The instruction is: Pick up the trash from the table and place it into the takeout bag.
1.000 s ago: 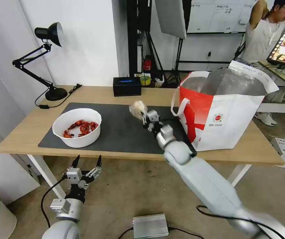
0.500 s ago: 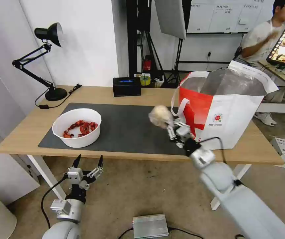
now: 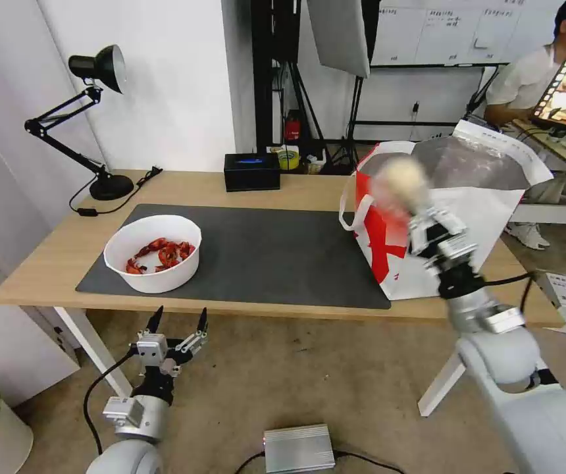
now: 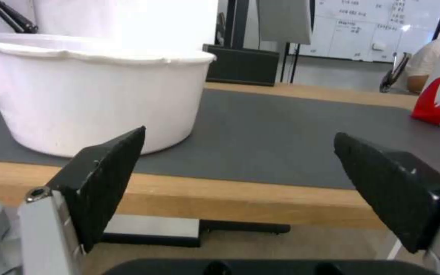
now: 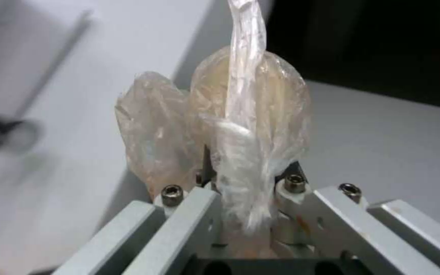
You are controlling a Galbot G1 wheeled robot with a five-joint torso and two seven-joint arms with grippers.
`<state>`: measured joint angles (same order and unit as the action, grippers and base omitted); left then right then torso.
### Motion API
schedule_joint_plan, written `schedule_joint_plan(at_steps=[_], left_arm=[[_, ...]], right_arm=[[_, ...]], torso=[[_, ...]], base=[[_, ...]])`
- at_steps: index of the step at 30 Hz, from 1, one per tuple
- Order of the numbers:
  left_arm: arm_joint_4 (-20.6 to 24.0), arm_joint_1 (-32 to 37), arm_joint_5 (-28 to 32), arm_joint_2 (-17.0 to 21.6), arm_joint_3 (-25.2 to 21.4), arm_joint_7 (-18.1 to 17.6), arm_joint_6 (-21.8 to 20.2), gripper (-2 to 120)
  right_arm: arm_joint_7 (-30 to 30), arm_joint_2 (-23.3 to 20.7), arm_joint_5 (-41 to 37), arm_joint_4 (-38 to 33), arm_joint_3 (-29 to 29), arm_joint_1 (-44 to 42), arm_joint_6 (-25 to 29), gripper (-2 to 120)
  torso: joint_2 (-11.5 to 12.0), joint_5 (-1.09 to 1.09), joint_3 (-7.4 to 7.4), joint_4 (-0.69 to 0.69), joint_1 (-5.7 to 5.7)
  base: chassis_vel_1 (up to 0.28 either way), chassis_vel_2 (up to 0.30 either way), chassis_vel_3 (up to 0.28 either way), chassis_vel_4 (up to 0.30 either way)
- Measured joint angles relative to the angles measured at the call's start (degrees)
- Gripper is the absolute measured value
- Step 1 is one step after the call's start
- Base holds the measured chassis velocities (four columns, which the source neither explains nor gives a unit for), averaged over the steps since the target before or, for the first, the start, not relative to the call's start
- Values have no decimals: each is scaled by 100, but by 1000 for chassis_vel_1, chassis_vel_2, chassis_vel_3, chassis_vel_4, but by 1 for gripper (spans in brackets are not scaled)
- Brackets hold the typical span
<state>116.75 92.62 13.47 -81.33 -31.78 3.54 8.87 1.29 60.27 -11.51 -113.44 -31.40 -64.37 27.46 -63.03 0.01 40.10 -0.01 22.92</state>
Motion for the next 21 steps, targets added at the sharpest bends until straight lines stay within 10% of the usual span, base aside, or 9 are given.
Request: schedule_joint_plan(at_steps=[21], left_arm=[[33, 84, 19, 13, 23, -6, 23, 100]], right_arm=[[2330, -1934, -4735, -248, -64, 1503, -4021, 4]], torso=[[0, 0, 0, 0, 1]], base=[[0, 0, 0, 0]])
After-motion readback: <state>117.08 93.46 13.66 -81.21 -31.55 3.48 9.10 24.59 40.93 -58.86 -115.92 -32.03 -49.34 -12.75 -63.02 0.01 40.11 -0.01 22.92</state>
